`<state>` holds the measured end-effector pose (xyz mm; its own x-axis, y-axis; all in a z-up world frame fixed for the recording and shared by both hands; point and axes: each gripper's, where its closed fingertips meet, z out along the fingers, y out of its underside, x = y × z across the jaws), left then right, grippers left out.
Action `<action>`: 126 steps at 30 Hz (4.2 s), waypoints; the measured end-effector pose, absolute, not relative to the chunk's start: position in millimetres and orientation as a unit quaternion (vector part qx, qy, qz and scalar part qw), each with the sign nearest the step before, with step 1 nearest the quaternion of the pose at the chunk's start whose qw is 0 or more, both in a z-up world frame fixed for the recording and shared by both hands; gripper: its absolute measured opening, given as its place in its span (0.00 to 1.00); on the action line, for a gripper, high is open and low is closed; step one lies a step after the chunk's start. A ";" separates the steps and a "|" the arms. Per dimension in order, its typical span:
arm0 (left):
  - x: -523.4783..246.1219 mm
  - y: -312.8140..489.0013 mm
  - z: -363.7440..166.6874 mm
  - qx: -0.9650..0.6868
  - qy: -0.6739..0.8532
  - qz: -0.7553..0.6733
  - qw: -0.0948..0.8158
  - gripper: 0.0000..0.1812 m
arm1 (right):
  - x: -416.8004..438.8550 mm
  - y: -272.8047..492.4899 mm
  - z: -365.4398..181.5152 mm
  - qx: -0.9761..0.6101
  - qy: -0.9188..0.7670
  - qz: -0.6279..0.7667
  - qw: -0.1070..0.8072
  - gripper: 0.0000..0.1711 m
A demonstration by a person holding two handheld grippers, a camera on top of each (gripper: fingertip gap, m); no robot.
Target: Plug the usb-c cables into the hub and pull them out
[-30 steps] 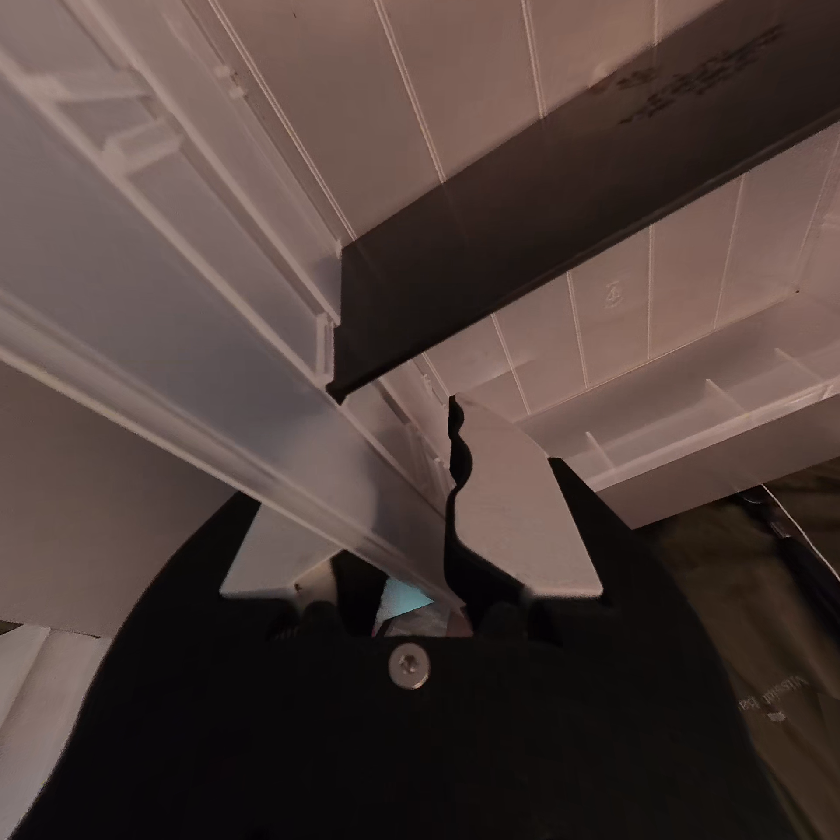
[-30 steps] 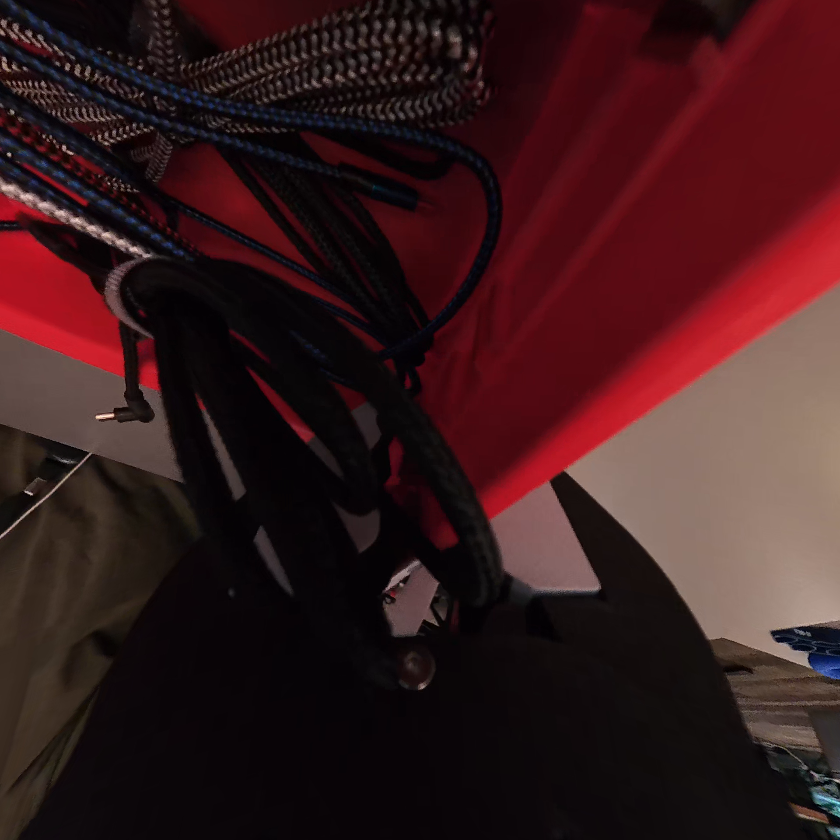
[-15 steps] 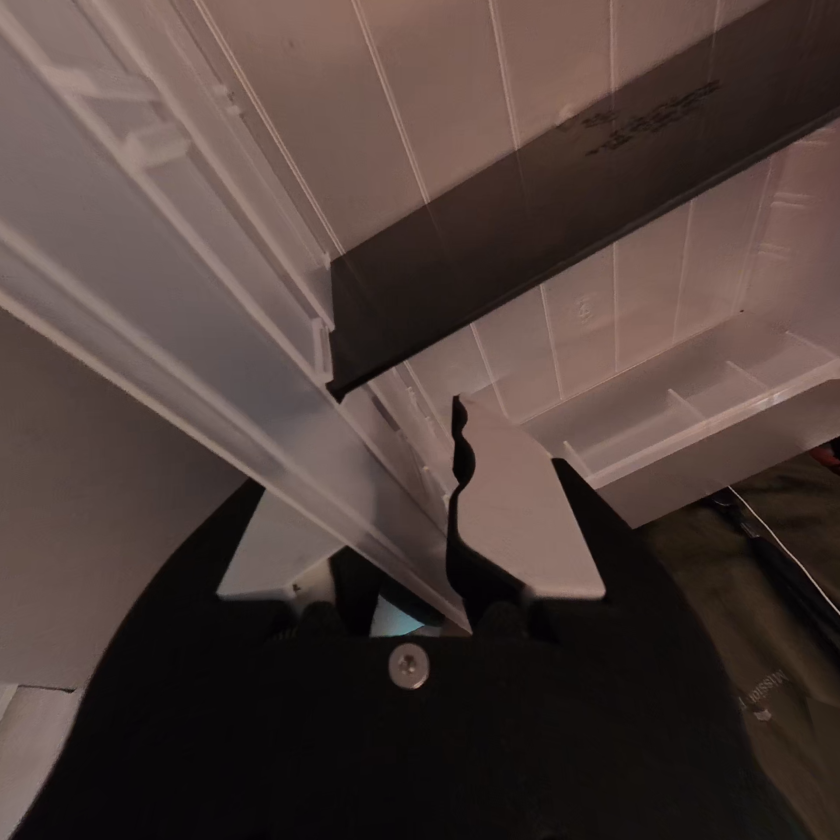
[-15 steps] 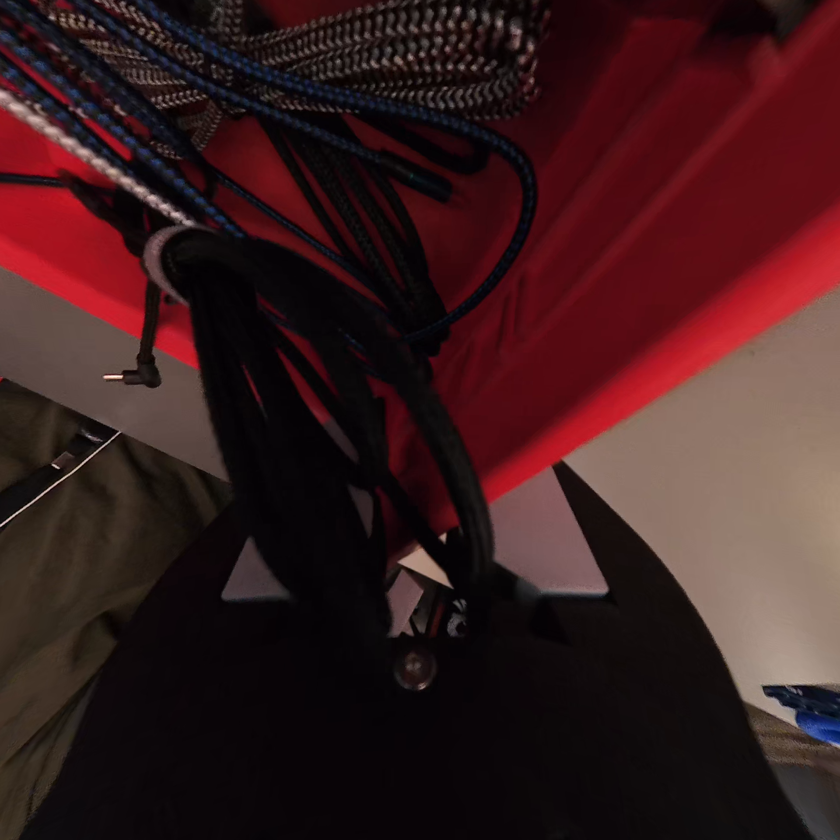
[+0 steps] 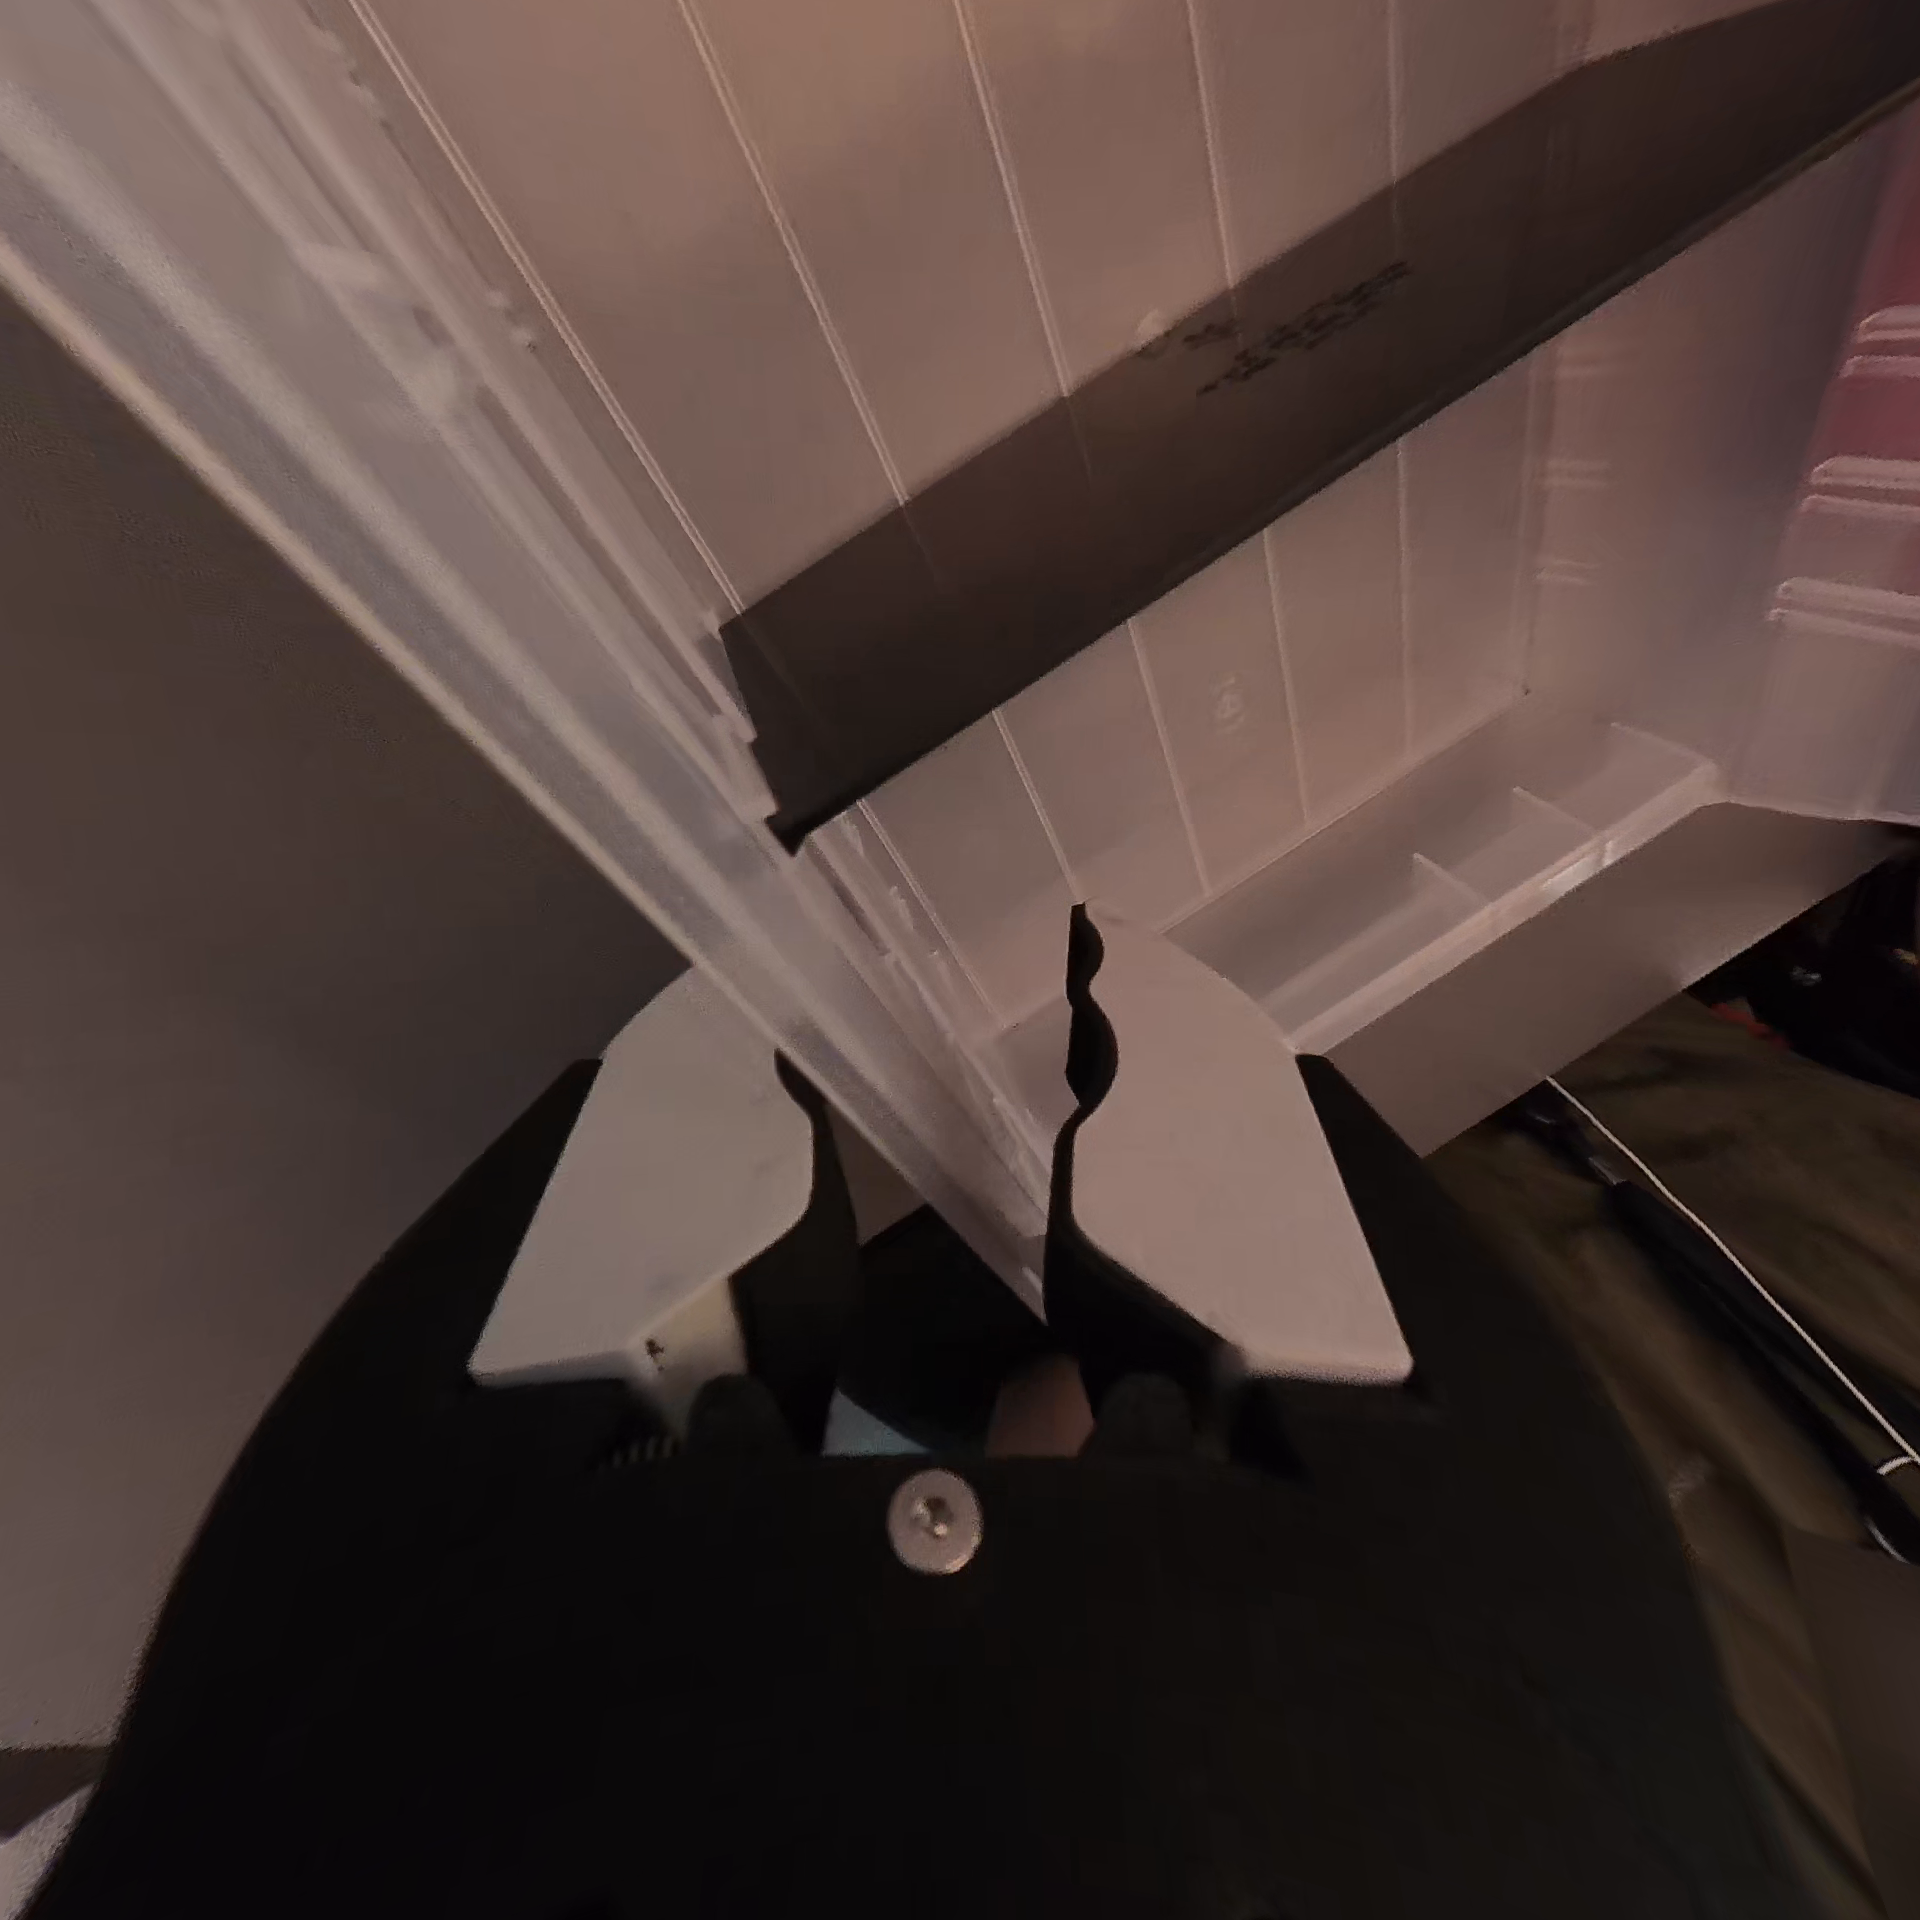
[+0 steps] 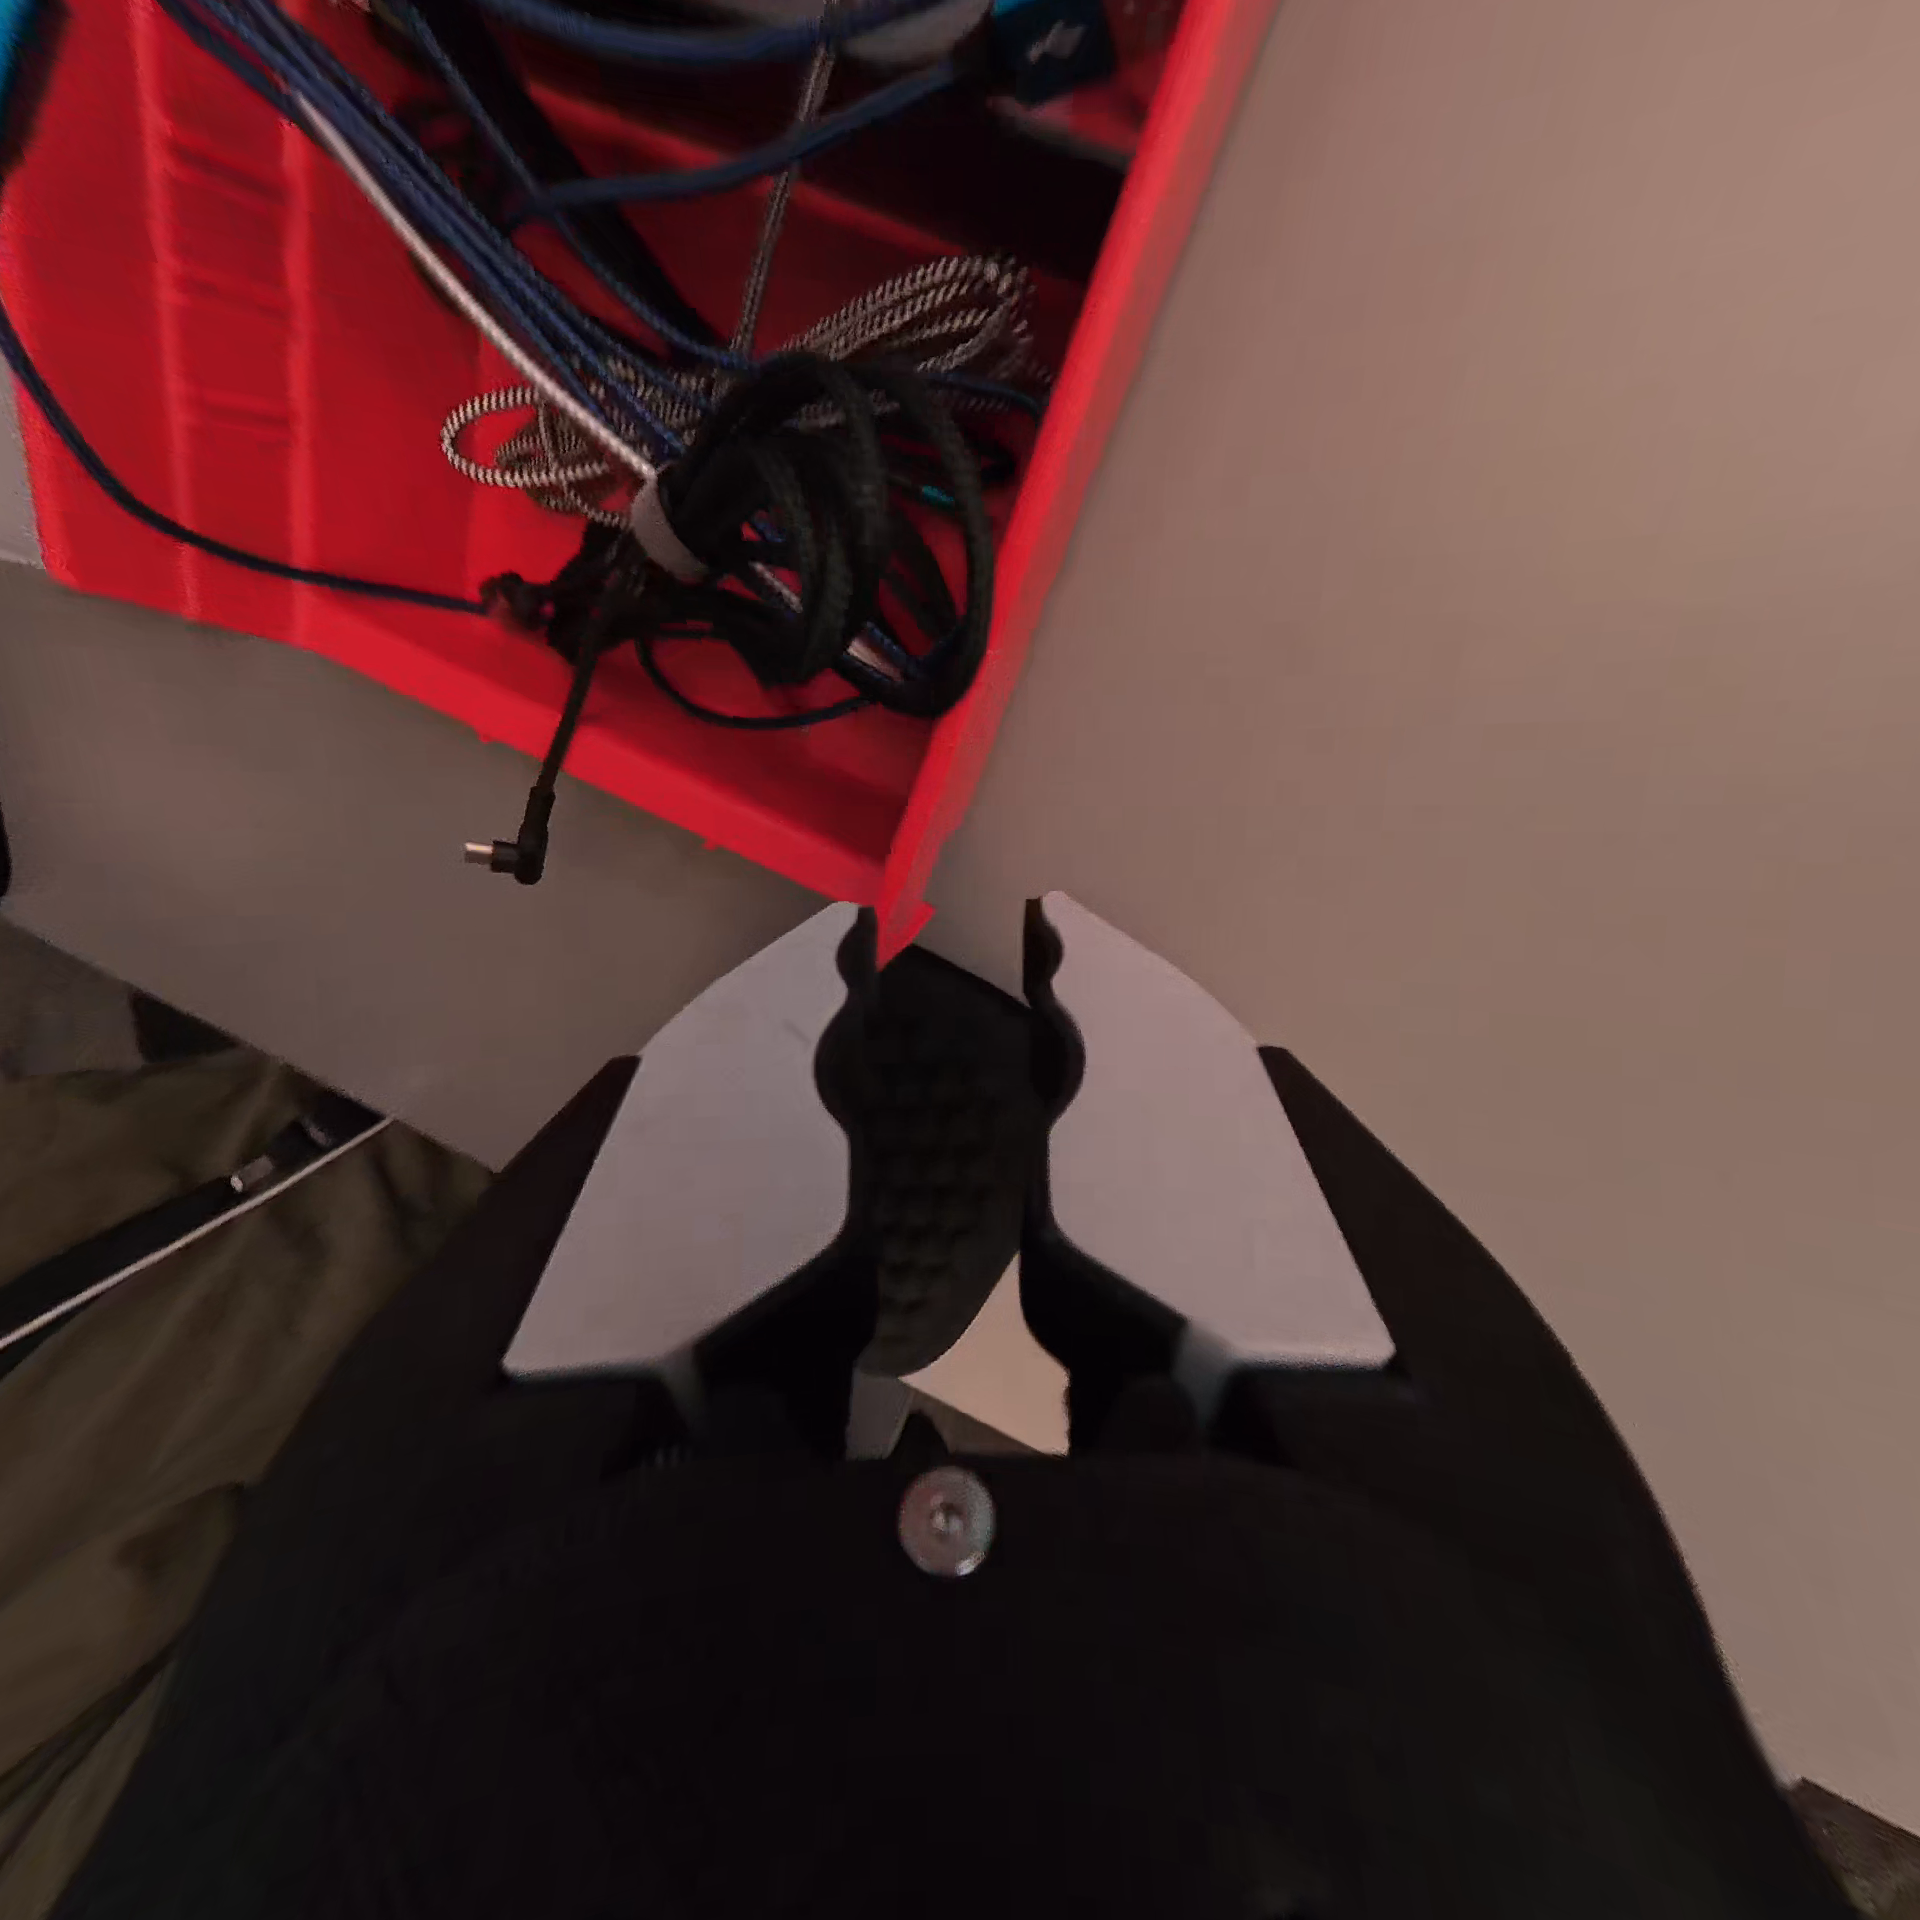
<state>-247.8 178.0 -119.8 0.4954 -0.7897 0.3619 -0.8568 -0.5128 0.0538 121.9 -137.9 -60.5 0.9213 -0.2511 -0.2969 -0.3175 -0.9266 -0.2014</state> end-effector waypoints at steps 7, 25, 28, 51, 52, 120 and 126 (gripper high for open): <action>-246.7 184.5 -94.0 0.851 -0.473 0.216 0.074 0.22 | 137.8 -149.2 24.3 -0.936 0.199 -0.013 0.290 0.17; -244.6 205.9 -12.7 0.817 -0.464 0.325 -0.107 0.18 | -123.1 58.6 57.4 -0.851 -0.219 0.281 0.386 0.33; -242.9 203.0 -10.5 0.812 -0.473 0.322 -0.111 0.18 | -105.2 96.7 3.2 -0.913 -0.174 0.213 0.301 0.28; -227.2 211.8 67.5 0.752 -0.436 0.407 -0.280 0.17 | -95.8 99.1 -119.5 -0.983 -0.001 0.167 -0.071 0.22; -226.3 213.7 79.0 0.740 -0.428 0.419 -0.306 0.16 | -95.9 97.1 -118.9 -0.982 0.000 0.170 -0.083 0.21; -26.9 95.2 -85.1 0.779 -0.608 0.155 0.006 0.05 | 282.5 -249.9 -120.1 -0.927 0.316 0.201 0.031 0.08; -98.6 170.0 -83.0 0.833 -0.522 0.183 -0.023 0.03 | 263.3 -214.6 -119.7 -0.942 0.279 0.186 0.008 0.07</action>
